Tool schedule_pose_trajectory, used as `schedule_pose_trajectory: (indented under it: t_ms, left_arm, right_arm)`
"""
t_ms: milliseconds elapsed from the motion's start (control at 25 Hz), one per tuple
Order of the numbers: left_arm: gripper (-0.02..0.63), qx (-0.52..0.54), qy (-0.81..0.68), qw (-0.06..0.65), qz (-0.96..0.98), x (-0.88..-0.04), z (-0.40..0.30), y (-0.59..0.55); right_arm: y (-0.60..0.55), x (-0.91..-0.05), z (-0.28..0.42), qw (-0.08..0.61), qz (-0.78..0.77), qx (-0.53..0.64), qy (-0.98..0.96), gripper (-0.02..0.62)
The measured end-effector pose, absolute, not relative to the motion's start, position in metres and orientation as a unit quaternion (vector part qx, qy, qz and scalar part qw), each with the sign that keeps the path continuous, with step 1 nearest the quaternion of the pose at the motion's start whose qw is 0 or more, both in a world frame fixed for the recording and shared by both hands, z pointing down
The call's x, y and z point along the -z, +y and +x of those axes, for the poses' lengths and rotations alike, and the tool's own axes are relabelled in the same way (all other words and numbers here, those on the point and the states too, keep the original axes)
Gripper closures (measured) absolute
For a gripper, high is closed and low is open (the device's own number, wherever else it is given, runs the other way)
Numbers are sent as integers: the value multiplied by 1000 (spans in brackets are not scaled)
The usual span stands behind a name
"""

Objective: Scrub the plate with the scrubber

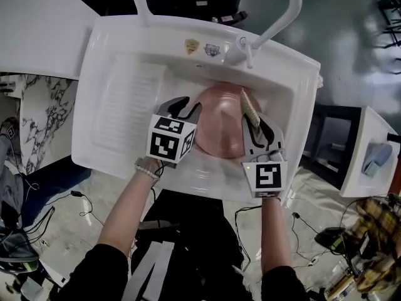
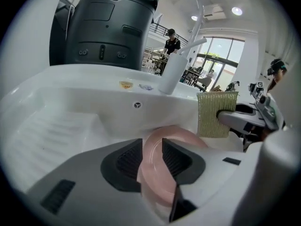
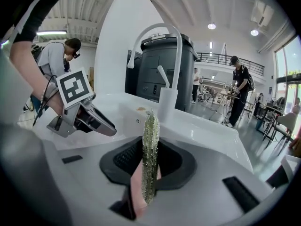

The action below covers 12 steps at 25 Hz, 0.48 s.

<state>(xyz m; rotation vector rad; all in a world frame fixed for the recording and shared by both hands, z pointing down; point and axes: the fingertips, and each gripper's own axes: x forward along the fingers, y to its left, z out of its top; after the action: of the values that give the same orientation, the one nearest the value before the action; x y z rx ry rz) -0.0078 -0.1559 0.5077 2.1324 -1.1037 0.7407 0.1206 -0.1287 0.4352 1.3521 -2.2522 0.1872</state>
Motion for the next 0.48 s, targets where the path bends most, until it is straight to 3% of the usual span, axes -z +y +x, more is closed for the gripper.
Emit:
schedule_pose_trajectory:
  t_ms: [480]
  left_arm:
    - [488,-330,-421,341,773,-564,-8,-158]
  right_arm:
    - [-147,-486,136,300,502,-94,-806,514]
